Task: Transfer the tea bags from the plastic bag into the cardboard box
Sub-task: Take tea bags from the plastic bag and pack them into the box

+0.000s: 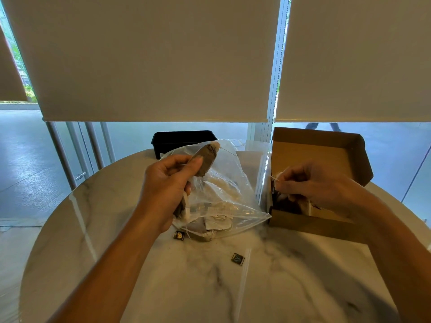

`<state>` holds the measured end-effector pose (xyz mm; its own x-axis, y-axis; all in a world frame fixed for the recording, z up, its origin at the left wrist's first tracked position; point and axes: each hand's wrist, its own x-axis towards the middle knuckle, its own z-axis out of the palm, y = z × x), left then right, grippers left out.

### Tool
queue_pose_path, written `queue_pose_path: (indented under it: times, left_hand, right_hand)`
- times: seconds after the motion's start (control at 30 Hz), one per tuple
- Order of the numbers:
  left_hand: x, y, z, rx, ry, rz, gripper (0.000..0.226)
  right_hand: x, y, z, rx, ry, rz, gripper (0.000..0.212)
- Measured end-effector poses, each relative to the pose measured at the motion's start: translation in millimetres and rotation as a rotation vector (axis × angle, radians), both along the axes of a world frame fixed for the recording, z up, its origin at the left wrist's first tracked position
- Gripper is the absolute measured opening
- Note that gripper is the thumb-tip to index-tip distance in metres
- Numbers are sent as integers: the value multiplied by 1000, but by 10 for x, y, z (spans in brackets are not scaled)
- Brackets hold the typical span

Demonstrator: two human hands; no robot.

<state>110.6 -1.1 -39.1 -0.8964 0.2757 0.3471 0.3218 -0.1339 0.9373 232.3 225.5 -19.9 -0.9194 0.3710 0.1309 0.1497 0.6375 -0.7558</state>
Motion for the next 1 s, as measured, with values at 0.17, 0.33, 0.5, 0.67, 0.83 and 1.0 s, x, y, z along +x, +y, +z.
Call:
queue_pose_path:
  times: [0.17,0.33,0.5,0.67,0.83,1.0]
  left_hand:
    - [47,38,-24,-27,-2,-43,7]
    - [157,123,-91,-127,50,-110,14]
    - [224,181,-113,-183,92,-147,17]
    - [221,204,-137,-223,121,-163,18]
    - [232,199,-139,-242,169,-203,27]
    - [232,209,-154,-277,169,-215,15]
  right_hand:
    - [-28,-86,44,-83,163,10,14]
    - [-18,-291,86,-290,282,133,10]
    - [-73,-427,49,-303,340,172,8]
    - [-126,-479,-22,-300,370,135,10]
    - [-159,-490,-43,-322,381,110,17]
    - [-110,-410,-2,-226,361,92,21]
